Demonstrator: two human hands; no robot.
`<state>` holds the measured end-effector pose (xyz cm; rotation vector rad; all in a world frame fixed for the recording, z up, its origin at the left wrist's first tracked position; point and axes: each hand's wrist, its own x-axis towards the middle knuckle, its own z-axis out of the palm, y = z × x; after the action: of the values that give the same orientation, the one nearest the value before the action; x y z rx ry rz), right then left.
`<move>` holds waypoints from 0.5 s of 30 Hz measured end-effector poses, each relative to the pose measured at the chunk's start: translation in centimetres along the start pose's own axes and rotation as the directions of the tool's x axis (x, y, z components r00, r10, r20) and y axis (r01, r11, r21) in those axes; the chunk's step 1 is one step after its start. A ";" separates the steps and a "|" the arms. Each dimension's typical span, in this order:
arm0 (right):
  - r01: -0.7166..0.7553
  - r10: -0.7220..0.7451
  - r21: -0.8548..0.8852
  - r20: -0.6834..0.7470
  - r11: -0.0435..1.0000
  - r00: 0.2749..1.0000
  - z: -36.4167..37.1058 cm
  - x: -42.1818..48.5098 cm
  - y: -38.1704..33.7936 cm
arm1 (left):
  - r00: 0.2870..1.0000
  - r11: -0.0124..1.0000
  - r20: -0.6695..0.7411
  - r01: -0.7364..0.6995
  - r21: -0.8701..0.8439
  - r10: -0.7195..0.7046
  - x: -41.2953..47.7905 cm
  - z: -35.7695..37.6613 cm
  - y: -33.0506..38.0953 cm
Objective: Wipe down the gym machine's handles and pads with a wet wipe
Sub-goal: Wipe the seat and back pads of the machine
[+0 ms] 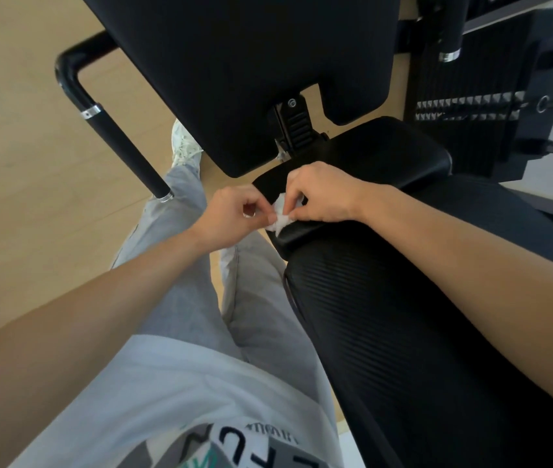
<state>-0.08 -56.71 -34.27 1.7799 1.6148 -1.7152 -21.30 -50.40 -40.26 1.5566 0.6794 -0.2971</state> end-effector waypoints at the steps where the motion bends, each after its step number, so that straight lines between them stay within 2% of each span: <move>1: 0.010 -0.010 0.006 0.037 1.000 0.999 -0.3 -0.5 0.0 | 1.000 1.000 0.019 -0.013 -0.024 0.014 -0.6 0.2 0.4; 3: 0.010 -0.009 -0.001 0.054 1.000 0.998 -0.7 -0.9 0.3 | 1.000 0.999 0.022 -0.020 -0.035 0.021 -0.8 0.7 0.7; 6: -0.042 0.041 -0.009 -0.041 0.999 0.998 -0.5 0.1 1.1 | 0.998 0.999 -0.067 -0.005 0.048 0.009 0.5 0.9 -0.1; 10: -0.148 0.146 0.001 -0.178 0.989 0.973 0.4 3.1 1.7 | 0.973 0.969 -0.198 0.153 0.192 -0.115 4.1 0.8 -1.5; 15: -0.244 0.233 -0.019 -0.242 0.969 0.942 1.4 4.9 1.1 | 0.952 0.956 -0.208 0.255 0.145 -0.222 6.0 0.5 -1.6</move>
<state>-1.41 -55.52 -39.17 2.1258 1.4356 -1.3882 -17.44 -49.47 -45.06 1.6807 1.0194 -0.3993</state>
